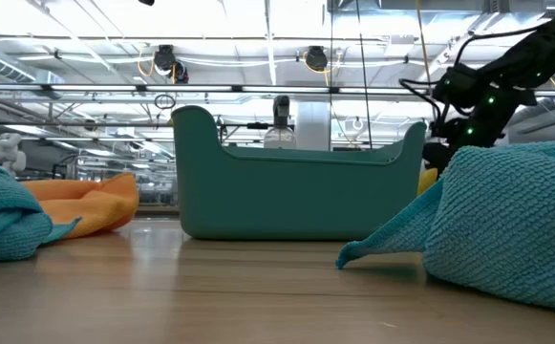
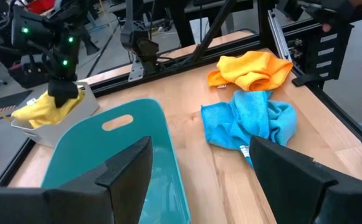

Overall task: Sort microfiber towel by color & place in baskets
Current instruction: Put the yellow towel into the gray bin

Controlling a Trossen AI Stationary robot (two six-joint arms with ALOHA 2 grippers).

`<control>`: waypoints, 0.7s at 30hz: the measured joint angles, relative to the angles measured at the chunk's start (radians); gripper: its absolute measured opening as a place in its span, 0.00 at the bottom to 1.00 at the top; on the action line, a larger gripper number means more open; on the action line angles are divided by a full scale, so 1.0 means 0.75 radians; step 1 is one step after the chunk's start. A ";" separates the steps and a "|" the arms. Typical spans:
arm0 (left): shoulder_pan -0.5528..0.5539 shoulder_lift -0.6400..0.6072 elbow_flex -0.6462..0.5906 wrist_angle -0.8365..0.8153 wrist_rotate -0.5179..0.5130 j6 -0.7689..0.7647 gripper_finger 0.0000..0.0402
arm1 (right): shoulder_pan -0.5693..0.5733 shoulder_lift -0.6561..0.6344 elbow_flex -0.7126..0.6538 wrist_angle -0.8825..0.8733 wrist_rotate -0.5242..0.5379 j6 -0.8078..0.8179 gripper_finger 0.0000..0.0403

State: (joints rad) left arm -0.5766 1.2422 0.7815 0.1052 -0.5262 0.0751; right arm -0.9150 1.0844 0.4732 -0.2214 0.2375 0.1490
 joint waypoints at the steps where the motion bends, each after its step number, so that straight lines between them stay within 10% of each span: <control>1: 0.000 0.000 0.000 0.000 0.000 -0.010 0.68 | 0.000 -0.017 0.000 -0.016 0.000 0.000 0.45; 10: 0.000 0.000 0.000 -0.003 0.000 -0.015 0.68 | 0.001 -0.124 0.000 -0.057 0.000 -0.005 0.60; 21: 0.000 0.000 0.000 -0.009 0.027 -0.018 0.68 | 0.001 -0.130 0.000 -0.060 -0.001 -0.027 0.39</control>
State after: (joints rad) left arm -0.5766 1.2423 0.7815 0.0987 -0.5059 0.0617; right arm -0.9146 0.9867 0.4732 -0.2667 0.2365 0.1289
